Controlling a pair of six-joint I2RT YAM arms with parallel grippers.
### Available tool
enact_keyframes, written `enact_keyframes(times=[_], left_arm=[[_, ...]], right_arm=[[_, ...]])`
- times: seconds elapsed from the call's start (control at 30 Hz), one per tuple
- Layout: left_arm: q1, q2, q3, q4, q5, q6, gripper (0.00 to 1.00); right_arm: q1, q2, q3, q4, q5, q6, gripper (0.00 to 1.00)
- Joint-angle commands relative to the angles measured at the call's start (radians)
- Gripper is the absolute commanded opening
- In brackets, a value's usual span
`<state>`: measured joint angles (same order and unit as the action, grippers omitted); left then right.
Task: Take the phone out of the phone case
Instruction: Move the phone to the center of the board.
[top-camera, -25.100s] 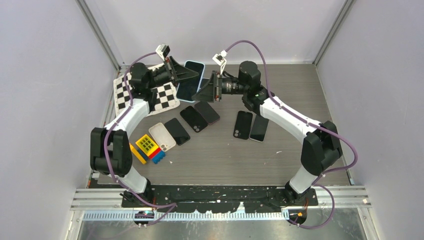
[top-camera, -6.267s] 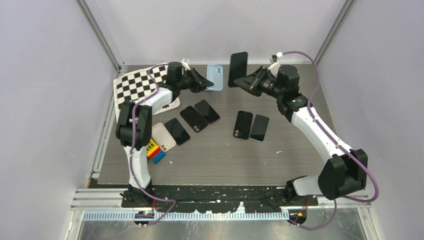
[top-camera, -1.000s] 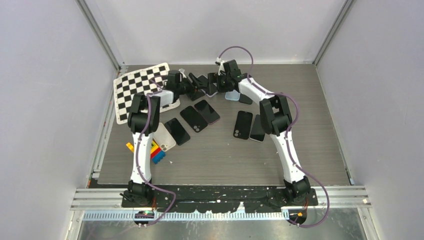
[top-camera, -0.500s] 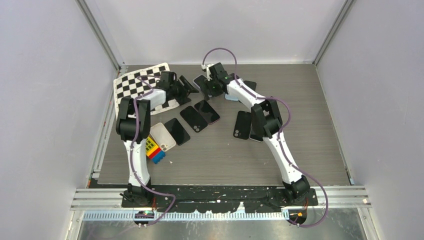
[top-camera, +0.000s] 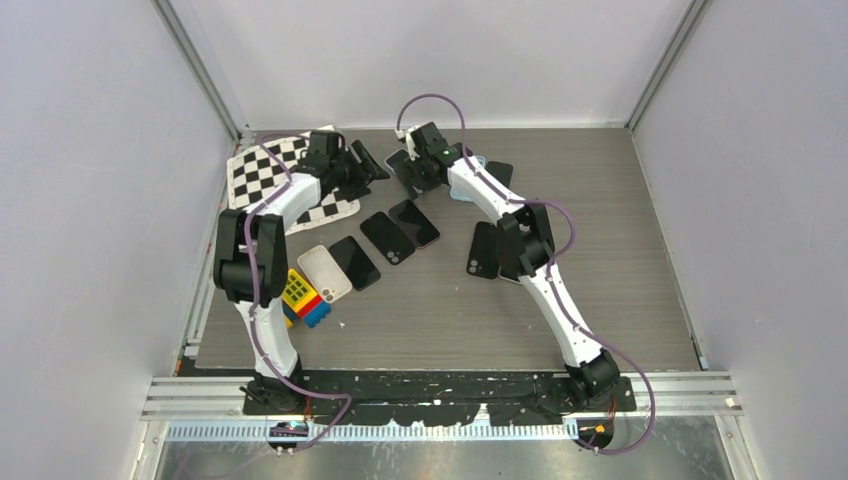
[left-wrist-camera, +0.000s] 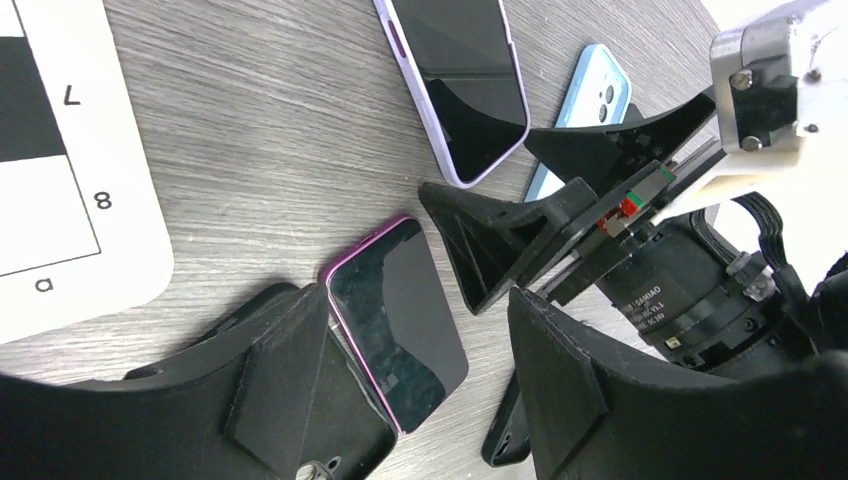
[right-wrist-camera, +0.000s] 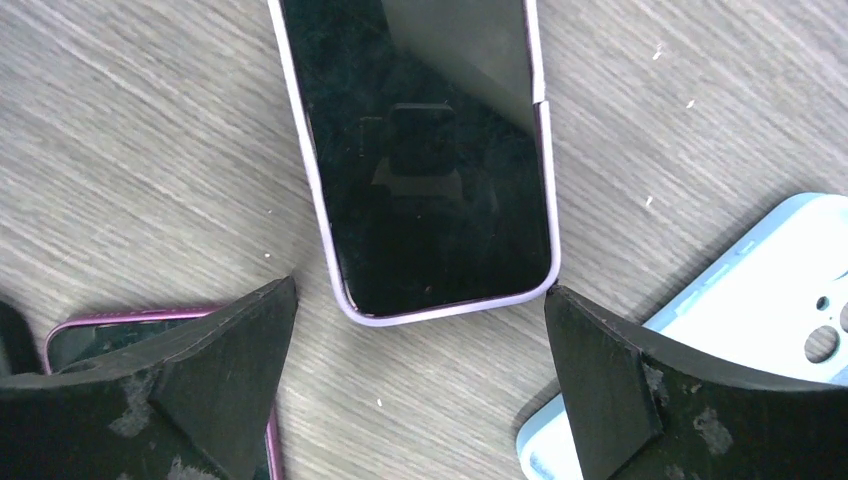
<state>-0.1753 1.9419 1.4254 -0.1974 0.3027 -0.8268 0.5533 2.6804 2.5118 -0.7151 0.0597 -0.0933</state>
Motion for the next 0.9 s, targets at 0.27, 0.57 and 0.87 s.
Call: enact_keyframes(times=[0.27,0.57,0.87], left_arm=[[0.010,-0.089,-0.003,-0.065,-0.010,0.054,0.68],[0.020,-0.105,0.022,-0.088,-0.009,0.071,0.68],[0.029,-0.108,0.019,-0.092,-0.003,0.068,0.68]], right_arm=[[-0.047,0.087,0.072,-0.033,-0.058,-0.103,1.00],[-0.036,0.086,0.082,-0.048,-0.202,-0.212,0.98],[-0.036,0.084,0.076,-0.047,-0.124,-0.176,0.50]])
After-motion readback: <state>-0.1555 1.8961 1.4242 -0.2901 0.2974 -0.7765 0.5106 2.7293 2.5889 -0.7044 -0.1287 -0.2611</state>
